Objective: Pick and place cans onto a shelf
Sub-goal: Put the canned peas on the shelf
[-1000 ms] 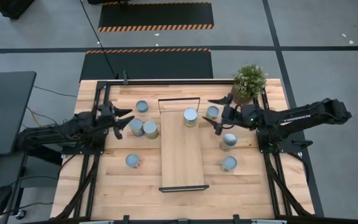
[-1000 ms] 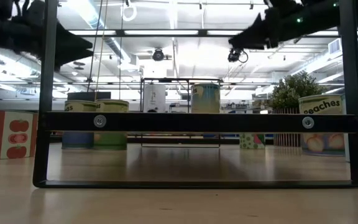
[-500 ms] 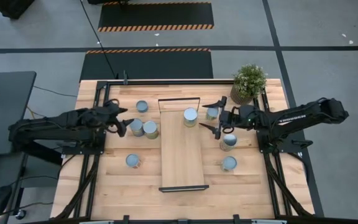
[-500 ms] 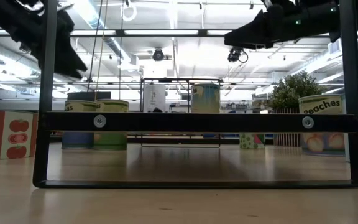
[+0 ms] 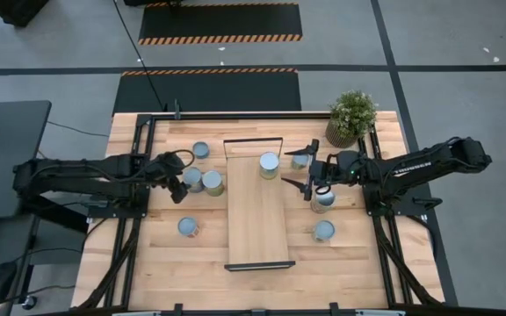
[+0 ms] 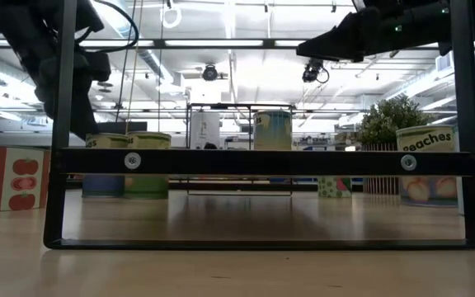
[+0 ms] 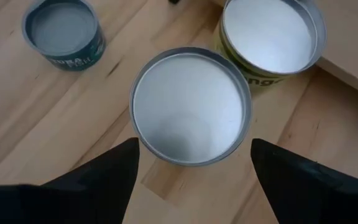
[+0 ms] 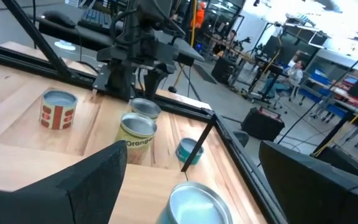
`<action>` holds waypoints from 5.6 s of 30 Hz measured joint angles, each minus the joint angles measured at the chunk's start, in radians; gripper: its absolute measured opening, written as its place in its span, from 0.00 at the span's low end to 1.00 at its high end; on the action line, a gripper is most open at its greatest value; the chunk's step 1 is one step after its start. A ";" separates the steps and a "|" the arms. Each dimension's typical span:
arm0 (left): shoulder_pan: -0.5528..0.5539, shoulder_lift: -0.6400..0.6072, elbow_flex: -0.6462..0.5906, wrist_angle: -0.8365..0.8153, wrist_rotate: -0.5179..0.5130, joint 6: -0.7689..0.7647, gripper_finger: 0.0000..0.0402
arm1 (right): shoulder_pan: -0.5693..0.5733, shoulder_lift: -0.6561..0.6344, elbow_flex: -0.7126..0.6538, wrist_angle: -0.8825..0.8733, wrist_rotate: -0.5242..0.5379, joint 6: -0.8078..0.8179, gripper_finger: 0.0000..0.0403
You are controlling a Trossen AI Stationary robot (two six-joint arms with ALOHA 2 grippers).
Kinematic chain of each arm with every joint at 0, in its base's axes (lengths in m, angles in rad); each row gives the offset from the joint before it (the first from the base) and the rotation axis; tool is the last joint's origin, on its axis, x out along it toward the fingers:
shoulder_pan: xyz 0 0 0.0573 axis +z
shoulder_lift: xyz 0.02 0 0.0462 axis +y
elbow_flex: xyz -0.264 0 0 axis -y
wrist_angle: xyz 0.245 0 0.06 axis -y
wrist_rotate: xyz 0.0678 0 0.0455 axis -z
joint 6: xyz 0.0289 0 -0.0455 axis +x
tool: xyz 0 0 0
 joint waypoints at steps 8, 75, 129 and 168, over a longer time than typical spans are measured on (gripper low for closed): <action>-0.042 0.000 0.001 -0.082 0.027 -0.045 0.79 | 0.000 0.000 0.000 0.040 -0.014 -0.016 0.93; -0.040 0.314 -0.007 0.105 -0.098 0.081 0.85 | -0.002 0.000 0.000 0.076 -0.109 -0.031 0.93; 0.000 0.298 0.219 -0.013 -0.149 0.318 0.80 | -0.002 0.000 0.001 0.085 -0.113 -0.031 0.93; -0.015 0.901 0.752 0.090 0.114 0.586 0.81 | -0.008 0.001 0.001 0.084 -0.110 -0.031 0.93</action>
